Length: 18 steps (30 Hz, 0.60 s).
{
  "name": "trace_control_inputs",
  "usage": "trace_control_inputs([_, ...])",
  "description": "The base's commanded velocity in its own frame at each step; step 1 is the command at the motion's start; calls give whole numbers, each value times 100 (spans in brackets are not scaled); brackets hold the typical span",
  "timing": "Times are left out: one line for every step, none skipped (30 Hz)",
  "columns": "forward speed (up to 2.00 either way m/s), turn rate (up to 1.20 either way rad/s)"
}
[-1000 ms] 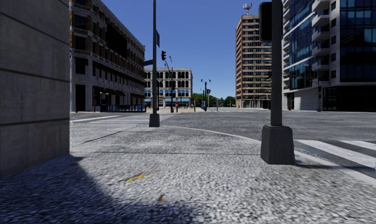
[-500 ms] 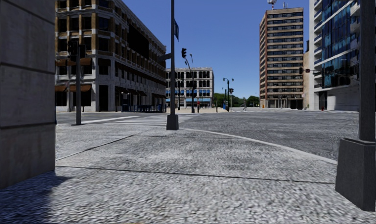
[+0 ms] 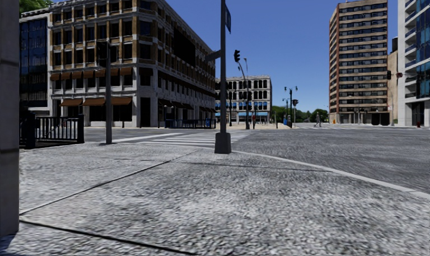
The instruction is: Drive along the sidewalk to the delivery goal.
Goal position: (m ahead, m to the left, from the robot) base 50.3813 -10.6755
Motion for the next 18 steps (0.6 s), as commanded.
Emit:
trace_control_inputs([200, 39])
trace_control_inputs([200, 39])
trace_control_inputs([200, 39])
trace_control_inputs([200, 39])
trace_control_inputs([200, 39])
trace_control_inputs([200, 39])
trace_control_inputs([200, 39])
trace_control_inputs([200, 39])
trace_control_inputs([200, 39])
trace_control_inputs([200, 39])
trace_control_inputs([200, 39])
trace_control_inputs([200, 39])
trace_control_inputs([200, 39])
trace_control_inputs([200, 39])
trace_control_inputs([200, 39])
trace_control_inputs([200, 39])
trace_control_inputs([200, 39])
trace_control_inputs([200, 39])
